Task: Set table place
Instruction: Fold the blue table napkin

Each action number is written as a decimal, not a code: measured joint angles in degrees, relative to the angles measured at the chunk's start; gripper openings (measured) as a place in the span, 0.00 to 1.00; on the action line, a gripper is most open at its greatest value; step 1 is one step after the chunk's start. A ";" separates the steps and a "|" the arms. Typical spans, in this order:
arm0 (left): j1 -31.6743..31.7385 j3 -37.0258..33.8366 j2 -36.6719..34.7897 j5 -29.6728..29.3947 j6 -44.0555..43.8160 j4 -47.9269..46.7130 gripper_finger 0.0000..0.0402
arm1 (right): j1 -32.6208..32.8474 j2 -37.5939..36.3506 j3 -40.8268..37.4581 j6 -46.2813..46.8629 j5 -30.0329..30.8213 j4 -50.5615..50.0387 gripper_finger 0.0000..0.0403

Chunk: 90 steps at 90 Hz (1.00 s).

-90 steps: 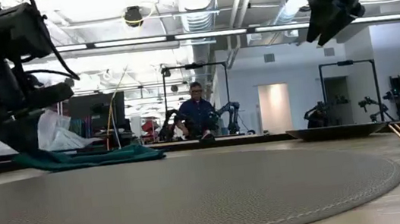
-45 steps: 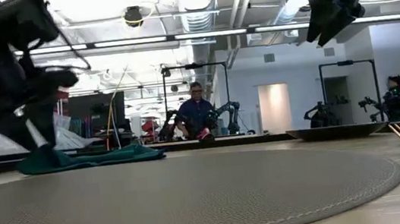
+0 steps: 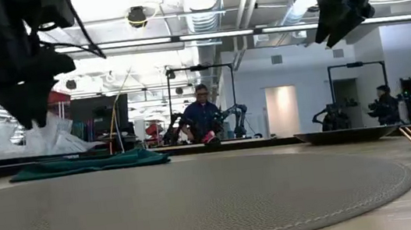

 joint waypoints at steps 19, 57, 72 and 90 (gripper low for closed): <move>4.20 3.75 11.88 7.13 21.71 7.66 0.29 | -0.76 1.88 0.00 -0.19 0.02 0.45 0.58; 6.35 21.20 35.06 3.99 47.35 9.61 0.30 | -0.66 6.43 0.00 -0.05 -1.44 -0.52 0.58; 6.41 21.20 39.04 3.84 47.25 12.11 0.31 | -0.66 4.30 0.00 -0.07 -1.42 -1.42 0.58; 4.68 21.18 41.89 1.65 45.44 16.11 0.31 | -0.66 3.01 0.00 -0.05 -1.40 -2.64 0.58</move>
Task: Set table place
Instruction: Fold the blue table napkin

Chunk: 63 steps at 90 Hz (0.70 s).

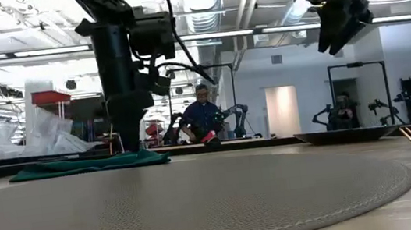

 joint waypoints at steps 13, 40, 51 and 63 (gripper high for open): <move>-0.81 -0.05 1.85 -0.86 -1.31 1.75 0.31 | 0.00 0.20 0.00 -0.02 -0.04 -0.49 0.58; 0.54 -2.34 2.53 -3.20 -1.72 1.43 0.31 | 0.00 0.22 0.00 0.03 -1.22 -1.10 0.58; 1.12 -2.62 2.50 -3.25 -3.17 0.65 0.27 | 0.00 0.22 0.00 0.03 -1.55 -1.11 0.58; 1.23 -1.84 2.34 -3.02 -2.21 -2.73 0.11 | 0.00 0.22 0.00 0.03 -1.57 -1.09 0.58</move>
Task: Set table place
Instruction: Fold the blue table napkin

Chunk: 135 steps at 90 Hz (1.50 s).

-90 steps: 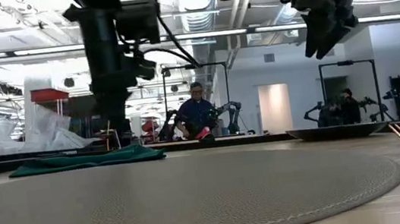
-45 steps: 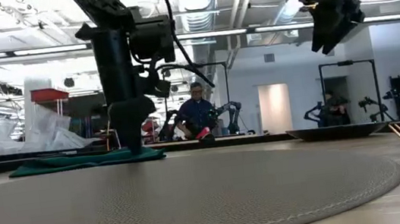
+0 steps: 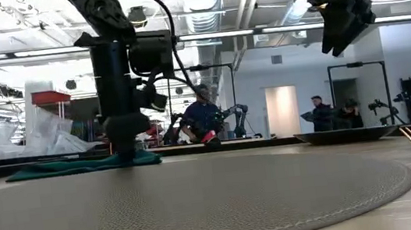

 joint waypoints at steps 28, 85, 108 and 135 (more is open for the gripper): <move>0.07 5.74 -0.15 -3.00 0.48 -9.18 0.00 | 0.00 0.00 0.00 -0.01 -0.02 0.00 0.58; 2.13 6.49 -1.42 5.84 -7.64 -7.96 0.14 | 0.00 0.00 0.00 -1.09 -1.67 -0.21 0.58; 2.21 5.10 -1.42 5.79 -8.27 -3.51 0.33 | 0.01 0.00 0.00 -1.72 -5.31 -0.28 0.58; 2.21 3.30 -1.40 2.15 -11.71 -8.74 0.40 | 0.00 0.00 0.00 -1.68 -7.44 -0.53 0.58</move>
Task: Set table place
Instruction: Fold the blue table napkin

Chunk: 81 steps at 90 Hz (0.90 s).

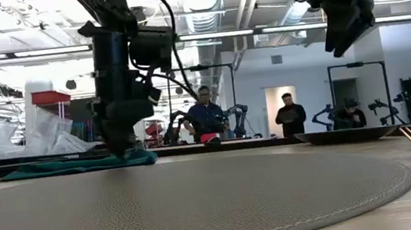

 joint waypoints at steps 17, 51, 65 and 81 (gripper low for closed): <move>0.00 0.00 0.00 -0.71 0.89 0.62 0.40 | 0.00 0.00 0.00 0.00 -0.23 -0.70 0.58; 0.07 0.00 0.69 -1.05 2.51 2.65 0.40 | 0.00 0.00 0.00 0.02 -0.23 -2.30 0.58; -0.24 -1.39 1.29 -0.91 2.67 1.57 0.40 | 0.00 0.02 0.02 0.02 -0.23 -3.66 0.58; -0.26 -3.83 1.11 -0.01 2.37 2.38 0.40 | 0.00 0.02 0.02 -1.22 -0.21 -3.66 0.58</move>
